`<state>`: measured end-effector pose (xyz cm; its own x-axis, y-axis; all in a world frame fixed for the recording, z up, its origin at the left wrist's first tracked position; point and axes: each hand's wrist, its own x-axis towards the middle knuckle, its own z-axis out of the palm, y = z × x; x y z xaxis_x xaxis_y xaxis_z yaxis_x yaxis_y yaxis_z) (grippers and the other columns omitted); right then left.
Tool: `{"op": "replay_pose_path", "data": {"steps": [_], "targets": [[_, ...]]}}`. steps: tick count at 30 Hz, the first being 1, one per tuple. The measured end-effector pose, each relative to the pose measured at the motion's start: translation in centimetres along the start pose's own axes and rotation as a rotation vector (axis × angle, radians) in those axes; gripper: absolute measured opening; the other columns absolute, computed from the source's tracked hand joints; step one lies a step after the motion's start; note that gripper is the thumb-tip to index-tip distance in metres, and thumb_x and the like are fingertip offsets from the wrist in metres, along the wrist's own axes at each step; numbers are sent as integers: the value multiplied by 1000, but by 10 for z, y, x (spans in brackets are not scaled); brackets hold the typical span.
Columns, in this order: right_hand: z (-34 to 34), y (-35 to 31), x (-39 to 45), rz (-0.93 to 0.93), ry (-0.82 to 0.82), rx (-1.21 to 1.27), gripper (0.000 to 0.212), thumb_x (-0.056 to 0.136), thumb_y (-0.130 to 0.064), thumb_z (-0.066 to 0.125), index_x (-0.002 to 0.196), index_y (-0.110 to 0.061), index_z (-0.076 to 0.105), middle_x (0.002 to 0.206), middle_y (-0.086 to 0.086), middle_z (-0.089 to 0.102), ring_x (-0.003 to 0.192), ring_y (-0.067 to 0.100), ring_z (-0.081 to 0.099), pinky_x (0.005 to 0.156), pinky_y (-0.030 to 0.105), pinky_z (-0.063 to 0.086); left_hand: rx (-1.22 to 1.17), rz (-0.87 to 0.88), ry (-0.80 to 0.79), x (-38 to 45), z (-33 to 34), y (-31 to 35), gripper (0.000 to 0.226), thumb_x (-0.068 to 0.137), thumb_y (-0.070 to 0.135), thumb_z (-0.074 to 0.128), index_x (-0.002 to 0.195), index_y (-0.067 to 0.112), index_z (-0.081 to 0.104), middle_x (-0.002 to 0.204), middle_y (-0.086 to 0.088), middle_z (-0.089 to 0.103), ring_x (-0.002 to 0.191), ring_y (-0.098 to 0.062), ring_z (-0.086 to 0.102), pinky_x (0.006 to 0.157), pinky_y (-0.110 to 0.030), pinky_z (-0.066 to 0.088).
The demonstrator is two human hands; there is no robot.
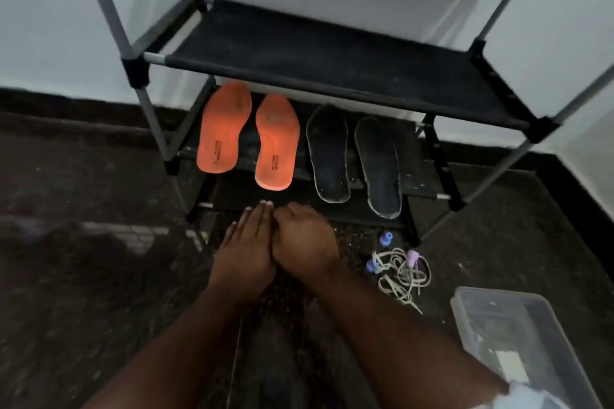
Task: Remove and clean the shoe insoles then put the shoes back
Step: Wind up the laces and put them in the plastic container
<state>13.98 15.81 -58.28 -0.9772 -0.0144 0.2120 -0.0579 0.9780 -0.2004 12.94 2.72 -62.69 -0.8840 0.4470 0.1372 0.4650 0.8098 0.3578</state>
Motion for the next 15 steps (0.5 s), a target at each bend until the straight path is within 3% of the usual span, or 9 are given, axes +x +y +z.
{"op": "replay_pose_path", "data": {"steps": [2, 5, 8, 11, 13, 15], "targets": [[-5, 3, -13, 7, 11, -48, 19, 80, -27, 55, 94, -17, 64, 93, 5, 64, 84, 28, 62, 68, 38, 52, 82, 29, -18, -3, -2, 8, 76, 85, 36, 41, 154, 6, 29, 160, -11, 32, 145, -35, 34, 111, -54, 36], [-24, 1, -53, 40, -42, -107, 26, 89, -29, 50, 110, -17, 60, 111, 6, 62, 101, 28, 60, 80, 39, 49, 187, 32, -87, -25, -23, 36, 80, 92, 36, 43, 159, 9, 9, 166, -8, 12, 153, -32, 12, 119, -52, 19], [-45, -9, -125, 124, 18, -100, 30, 90, -28, 48, 116, -17, 57, 118, 7, 62, 109, 28, 58, 87, 39, 48, 229, -9, -102, -83, -35, 77, 82, 95, 38, 46, 159, 9, 1, 167, -9, 5, 153, -32, 7, 120, -53, 15], [-79, -19, -195, 215, -127, -80, 33, 89, -28, 50, 118, -18, 62, 124, 8, 63, 113, 28, 60, 93, 41, 49, 136, -18, -244, -145, -36, 122, 92, 89, 47, 56, 159, 10, 8, 165, -10, 13, 151, -33, 18, 118, -55, 21], [-109, -11, -218, 307, -285, -84, 36, 91, -26, 51, 122, -15, 63, 130, 10, 61, 119, 29, 59, 99, 42, 46, 32, 2, -235, -165, -35, 151, 82, 84, 50, 54, 154, 17, 25, 158, -9, 33, 141, -29, 39, 113, -53, 36], [-143, 3, -238, 381, -316, -46, 36, 89, -29, 55, 121, -15, 64, 127, 11, 62, 116, 32, 59, 101, 43, 45, -98, 16, -228, -183, -40, 182, 71, 81, 55, 44, 144, 21, 41, 144, -5, 50, 127, -25, 53, 105, -48, 45]]}}
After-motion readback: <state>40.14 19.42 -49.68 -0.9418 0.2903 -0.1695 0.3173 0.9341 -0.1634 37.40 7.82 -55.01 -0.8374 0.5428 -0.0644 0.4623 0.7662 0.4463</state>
